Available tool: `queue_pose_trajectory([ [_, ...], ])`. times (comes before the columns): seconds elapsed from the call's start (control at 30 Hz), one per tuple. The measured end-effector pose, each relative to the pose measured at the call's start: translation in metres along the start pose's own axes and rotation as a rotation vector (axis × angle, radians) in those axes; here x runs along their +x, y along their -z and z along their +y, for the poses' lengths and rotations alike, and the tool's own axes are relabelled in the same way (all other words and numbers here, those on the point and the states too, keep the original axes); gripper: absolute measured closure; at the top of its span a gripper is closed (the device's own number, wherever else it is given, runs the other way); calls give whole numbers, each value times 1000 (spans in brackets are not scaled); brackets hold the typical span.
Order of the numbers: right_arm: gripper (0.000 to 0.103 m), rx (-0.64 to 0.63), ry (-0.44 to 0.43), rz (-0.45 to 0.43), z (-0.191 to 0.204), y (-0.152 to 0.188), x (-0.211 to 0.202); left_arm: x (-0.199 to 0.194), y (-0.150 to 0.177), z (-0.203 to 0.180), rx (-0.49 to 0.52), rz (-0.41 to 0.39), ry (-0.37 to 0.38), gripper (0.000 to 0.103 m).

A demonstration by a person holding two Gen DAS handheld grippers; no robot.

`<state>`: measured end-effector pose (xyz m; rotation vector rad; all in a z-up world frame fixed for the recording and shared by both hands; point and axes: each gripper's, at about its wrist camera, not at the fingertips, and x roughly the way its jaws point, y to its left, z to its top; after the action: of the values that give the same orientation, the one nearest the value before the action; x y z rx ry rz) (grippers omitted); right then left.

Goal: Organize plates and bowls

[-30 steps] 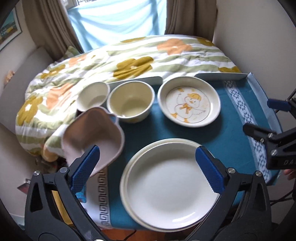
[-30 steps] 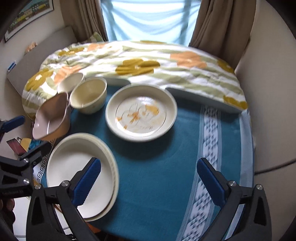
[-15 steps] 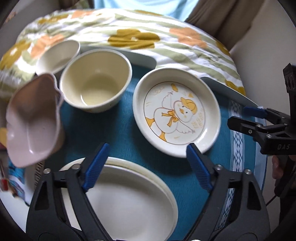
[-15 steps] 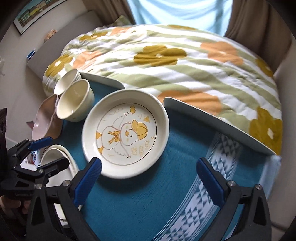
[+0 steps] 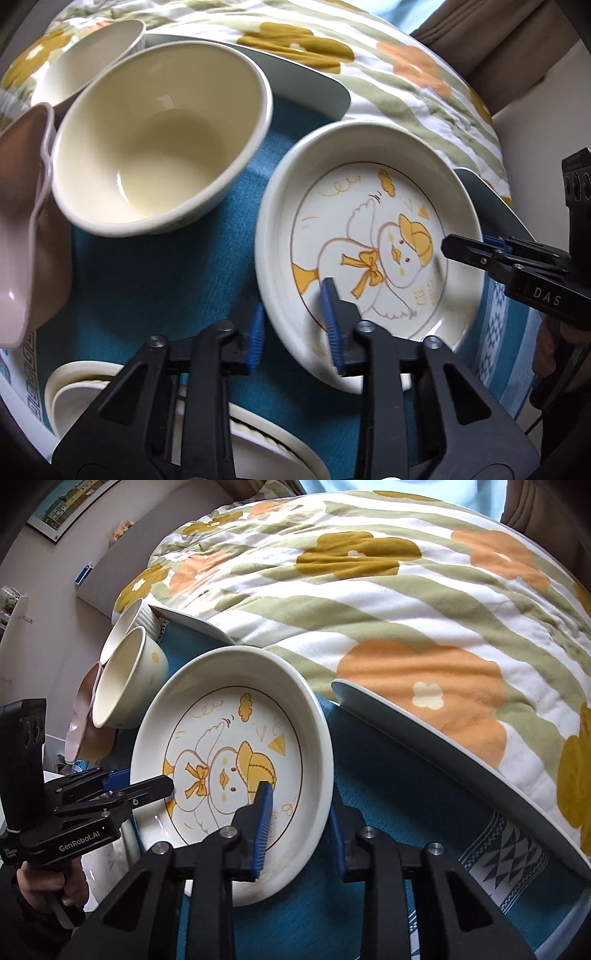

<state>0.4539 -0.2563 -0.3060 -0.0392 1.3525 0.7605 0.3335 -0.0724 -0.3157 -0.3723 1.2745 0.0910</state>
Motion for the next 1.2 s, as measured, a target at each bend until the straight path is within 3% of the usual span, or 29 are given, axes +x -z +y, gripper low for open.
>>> queue_pose_trajectory([
  [0.1, 90, 14, -8, 4, -6, 0, 0, 0, -1, 1, -6, 0, 2, 80],
  [0.3, 90, 7, -14, -1, -7, 0, 0, -1, -4, 1, -9, 5, -9, 83],
  [0.63, 90, 8, -17, -62, 4, 11, -23, -33, -1, -3, 39, -61, -31, 87],
  [1.0, 90, 34, 81, -204, 59, 43, -85, -104, 12, 4, 167, -137, 35, 87],
  [1.2, 90, 100, 130, -255, 103, 72, -98, -135, 29, 27, 250, -135, 73, 87],
])
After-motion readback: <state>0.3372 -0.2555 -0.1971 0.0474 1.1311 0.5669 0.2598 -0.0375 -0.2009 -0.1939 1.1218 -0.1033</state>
